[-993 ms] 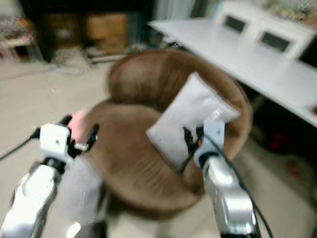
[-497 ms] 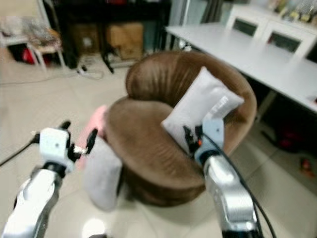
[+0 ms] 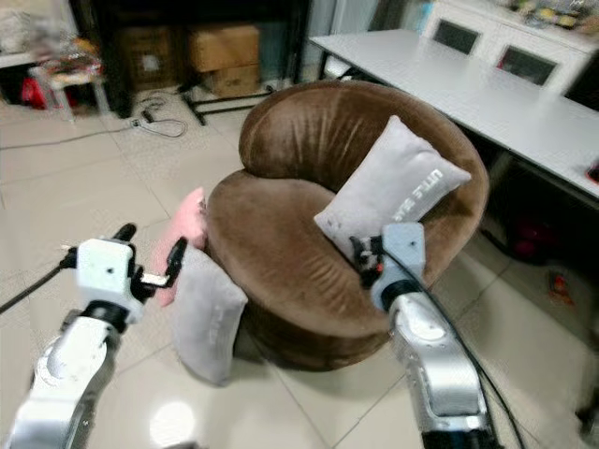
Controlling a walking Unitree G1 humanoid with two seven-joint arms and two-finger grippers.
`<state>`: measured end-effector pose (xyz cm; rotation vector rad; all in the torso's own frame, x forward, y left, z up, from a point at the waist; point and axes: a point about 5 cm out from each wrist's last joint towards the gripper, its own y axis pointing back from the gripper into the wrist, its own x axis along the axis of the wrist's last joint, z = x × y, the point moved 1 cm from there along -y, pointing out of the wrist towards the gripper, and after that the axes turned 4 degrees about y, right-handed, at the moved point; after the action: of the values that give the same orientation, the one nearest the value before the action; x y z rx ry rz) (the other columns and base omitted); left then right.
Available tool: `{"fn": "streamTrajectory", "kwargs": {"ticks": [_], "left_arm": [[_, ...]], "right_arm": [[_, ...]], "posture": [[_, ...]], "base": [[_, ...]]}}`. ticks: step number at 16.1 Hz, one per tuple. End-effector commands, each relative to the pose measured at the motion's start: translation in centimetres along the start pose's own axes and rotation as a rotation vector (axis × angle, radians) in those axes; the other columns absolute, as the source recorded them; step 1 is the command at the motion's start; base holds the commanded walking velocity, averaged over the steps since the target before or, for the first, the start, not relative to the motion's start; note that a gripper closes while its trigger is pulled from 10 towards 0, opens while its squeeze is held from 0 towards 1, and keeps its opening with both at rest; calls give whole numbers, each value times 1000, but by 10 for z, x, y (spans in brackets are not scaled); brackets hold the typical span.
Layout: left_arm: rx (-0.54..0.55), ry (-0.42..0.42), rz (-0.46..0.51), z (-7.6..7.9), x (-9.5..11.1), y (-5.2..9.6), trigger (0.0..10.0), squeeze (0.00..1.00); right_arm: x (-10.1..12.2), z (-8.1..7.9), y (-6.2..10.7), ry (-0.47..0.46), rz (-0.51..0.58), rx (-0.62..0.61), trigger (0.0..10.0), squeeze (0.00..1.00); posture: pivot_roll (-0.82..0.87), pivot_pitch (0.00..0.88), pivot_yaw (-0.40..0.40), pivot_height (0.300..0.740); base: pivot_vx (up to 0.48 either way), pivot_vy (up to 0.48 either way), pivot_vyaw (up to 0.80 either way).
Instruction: Move the pillow to the sofa from floor
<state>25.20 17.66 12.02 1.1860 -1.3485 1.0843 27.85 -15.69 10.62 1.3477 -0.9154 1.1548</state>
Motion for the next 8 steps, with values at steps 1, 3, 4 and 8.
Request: {"fn": "streamTrajectory", "kwargs": {"ticks": [1, 3, 4, 8], "left_arm": [[-8, 7, -6, 2, -1, 0, 10000, 0], [-11, 12, -10, 3, -2, 0, 10000, 0], [-11, 13, -11, 3, -2, 0, 10000, 0], [-15, 5, -16, 4, -4, 1, 10000, 0]], "right_arm": [[5, 5, -1, 18, 14, -13, 10000, 0], [4, 4, 0, 9, 26, -4, 10000, 0], [4, 3, 1, 22, 25, 3, 10000, 0], [0, 1, 1, 14, 17, 14, 10000, 0]], "posture": [[-11, 0, -110, 740], [-12, 0, -108, 740], [-12, 0, -108, 740], [-9, 0, -95, 740]], "base": [[0, 334, 0], [0, 334, 0], [0, 337, 0], [0, 347, 0]]}}
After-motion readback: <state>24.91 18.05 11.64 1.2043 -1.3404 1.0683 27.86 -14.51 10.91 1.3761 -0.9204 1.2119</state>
